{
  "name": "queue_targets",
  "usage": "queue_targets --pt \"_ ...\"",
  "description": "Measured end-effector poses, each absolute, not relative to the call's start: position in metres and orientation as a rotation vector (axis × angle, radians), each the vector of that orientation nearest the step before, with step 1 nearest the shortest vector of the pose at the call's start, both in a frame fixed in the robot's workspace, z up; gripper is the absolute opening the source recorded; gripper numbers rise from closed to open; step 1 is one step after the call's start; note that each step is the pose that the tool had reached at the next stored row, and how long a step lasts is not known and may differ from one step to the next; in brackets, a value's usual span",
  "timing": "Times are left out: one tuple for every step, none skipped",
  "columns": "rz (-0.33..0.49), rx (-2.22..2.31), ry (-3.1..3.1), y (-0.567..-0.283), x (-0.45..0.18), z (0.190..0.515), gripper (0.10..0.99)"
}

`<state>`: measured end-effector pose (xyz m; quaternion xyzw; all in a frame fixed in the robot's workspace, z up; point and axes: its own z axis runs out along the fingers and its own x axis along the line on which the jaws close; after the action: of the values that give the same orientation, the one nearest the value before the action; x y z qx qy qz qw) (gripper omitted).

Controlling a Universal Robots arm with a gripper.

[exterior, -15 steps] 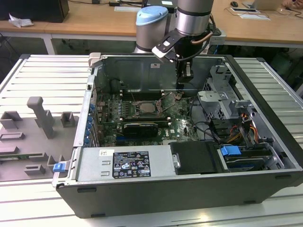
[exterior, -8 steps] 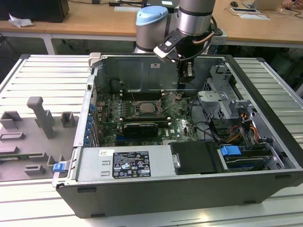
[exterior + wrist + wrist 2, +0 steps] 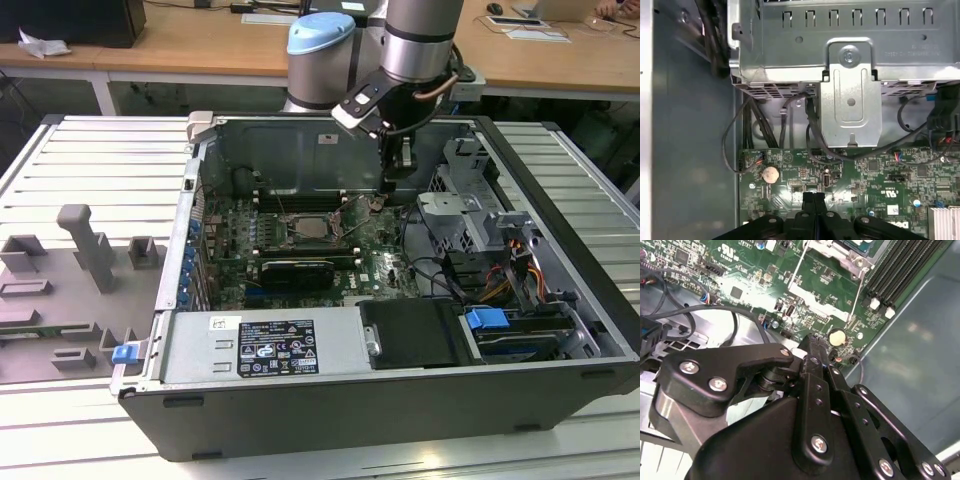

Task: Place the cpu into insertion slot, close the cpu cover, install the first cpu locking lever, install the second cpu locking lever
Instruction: 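Close the cpu cover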

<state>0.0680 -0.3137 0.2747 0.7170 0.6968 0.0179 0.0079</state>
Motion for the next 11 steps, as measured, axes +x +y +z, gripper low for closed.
queue_targets --pt "0.056 2.241 2.178 -0.314 0.068 0.272 0.106" --pt "0.056 2.241 2.178 -0.314 0.068 0.27 0.106" --pt "0.056 2.241 2.179 -0.315 0.068 0.266 0.106" --pt "0.055 2.241 2.179 -0.315 0.068 0.263 0.106" --pt "0.055 2.242 2.179 -0.317 0.068 0.259 0.106" --pt "0.053 2.241 2.181 -0.319 0.068 0.256 0.106" --pt "0.051 2.239 2.185 -0.32 0.068 0.255 0.106" --pt "0.048 2.231 2.197 -0.321 0.068 0.251 0.106" --pt "0.047 2.227 2.202 -0.321 0.066 0.249 0.106" --pt "0.046 2.226 2.203 -0.321 0.062 0.249 0.106" --pt "0.047 2.226 2.203 -0.32 0.057 0.249 0.106"
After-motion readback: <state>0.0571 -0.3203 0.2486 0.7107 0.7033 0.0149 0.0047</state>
